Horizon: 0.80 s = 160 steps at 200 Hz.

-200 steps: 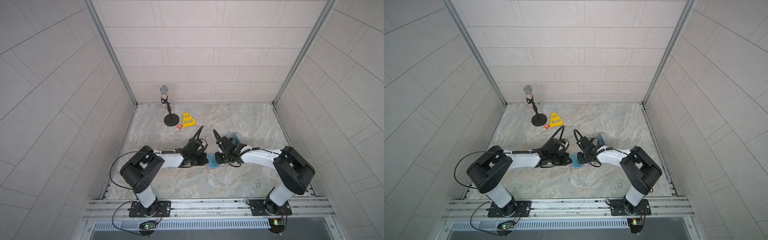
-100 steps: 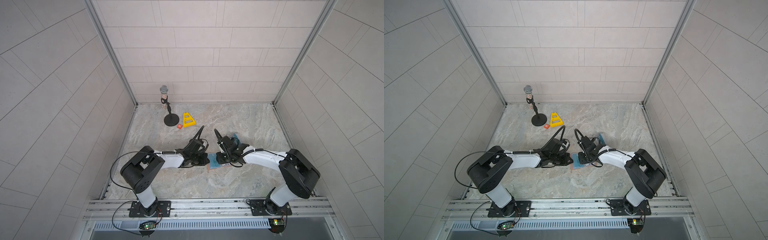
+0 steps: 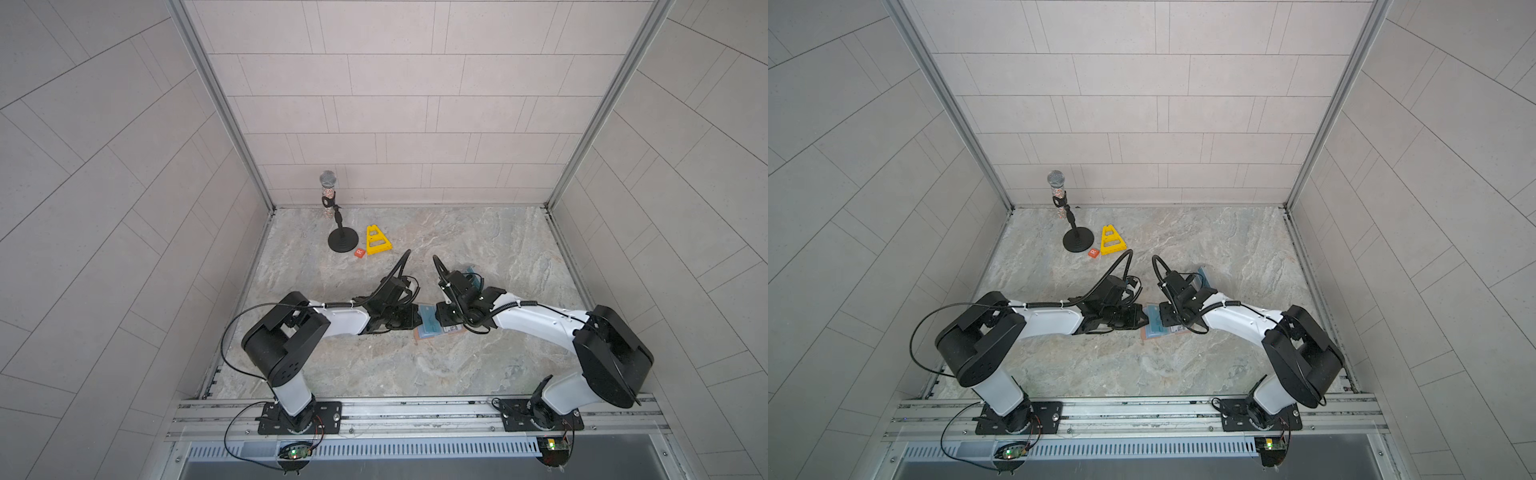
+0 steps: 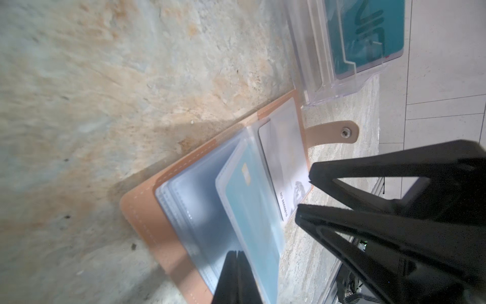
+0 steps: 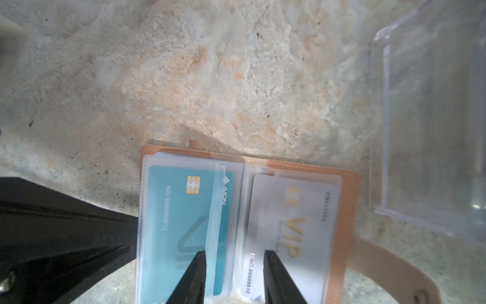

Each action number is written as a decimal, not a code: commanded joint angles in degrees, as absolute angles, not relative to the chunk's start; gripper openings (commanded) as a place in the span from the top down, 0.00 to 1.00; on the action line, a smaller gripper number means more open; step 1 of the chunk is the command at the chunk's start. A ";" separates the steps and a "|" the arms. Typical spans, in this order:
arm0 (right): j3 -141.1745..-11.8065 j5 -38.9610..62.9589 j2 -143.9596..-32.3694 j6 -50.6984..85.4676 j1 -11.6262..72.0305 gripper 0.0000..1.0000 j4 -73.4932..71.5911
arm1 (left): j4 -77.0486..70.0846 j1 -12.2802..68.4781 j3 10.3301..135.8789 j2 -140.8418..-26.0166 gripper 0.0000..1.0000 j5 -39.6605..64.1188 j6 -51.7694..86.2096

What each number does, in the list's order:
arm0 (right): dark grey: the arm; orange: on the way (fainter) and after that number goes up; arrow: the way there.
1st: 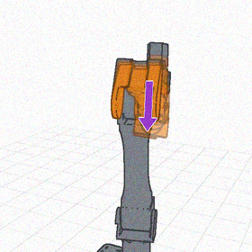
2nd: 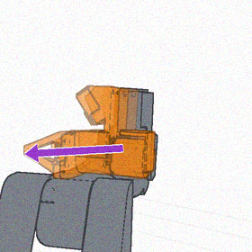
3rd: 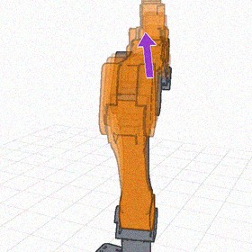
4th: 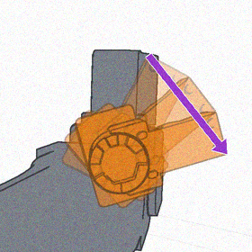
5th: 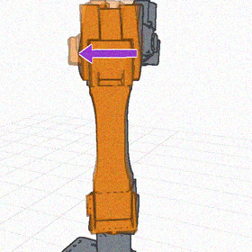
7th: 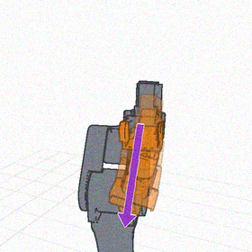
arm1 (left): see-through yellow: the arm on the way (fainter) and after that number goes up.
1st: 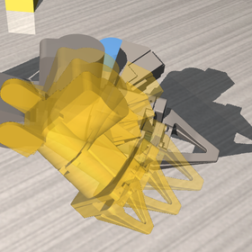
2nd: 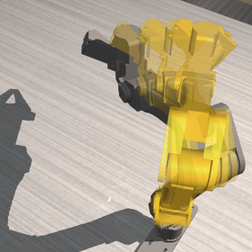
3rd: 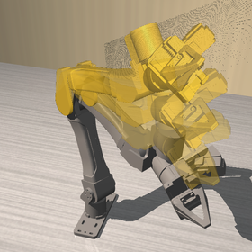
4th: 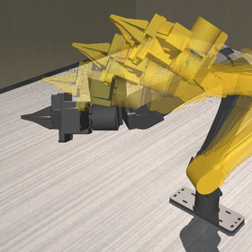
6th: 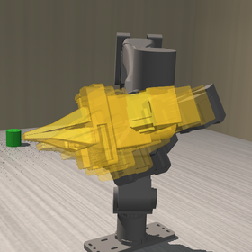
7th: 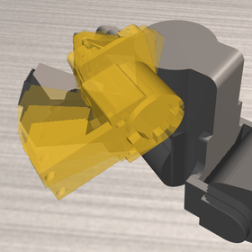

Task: Insert credit cards into a card holder
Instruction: Flip the card slot at the card holder.

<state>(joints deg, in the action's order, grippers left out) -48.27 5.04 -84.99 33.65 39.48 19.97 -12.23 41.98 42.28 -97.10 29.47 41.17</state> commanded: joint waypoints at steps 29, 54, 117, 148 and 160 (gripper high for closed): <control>-47.46 -0.95 -80.36 34.03 39.38 0.57 24.14 | -12.86 43.14 44.73 -98.62 1.00 30.02 41.22; -47.32 -1.21 -79.57 33.75 38.61 0.57 25.03 | -12.76 43.52 45.47 -99.05 1.00 30.25 41.18; -46.24 -0.37 -76.04 32.19 34.32 0.57 26.76 | -12.59 45.29 48.38 -100.76 1.00 30.26 41.16; -45.02 1.17 -74.20 31.21 30.73 0.57 27.48 | -11.95 46.31 51.16 -102.61 1.00 30.43 41.15; -44.37 1.98 -73.44 30.81 29.20 0.57 27.60 | -11.43 46.73 52.21 -103.32 1.00 30.38 41.09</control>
<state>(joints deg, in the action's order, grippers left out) -45.45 1.15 -75.40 32.08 31.35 25.47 -12.10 45.80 49.43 -101.82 30.00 41.45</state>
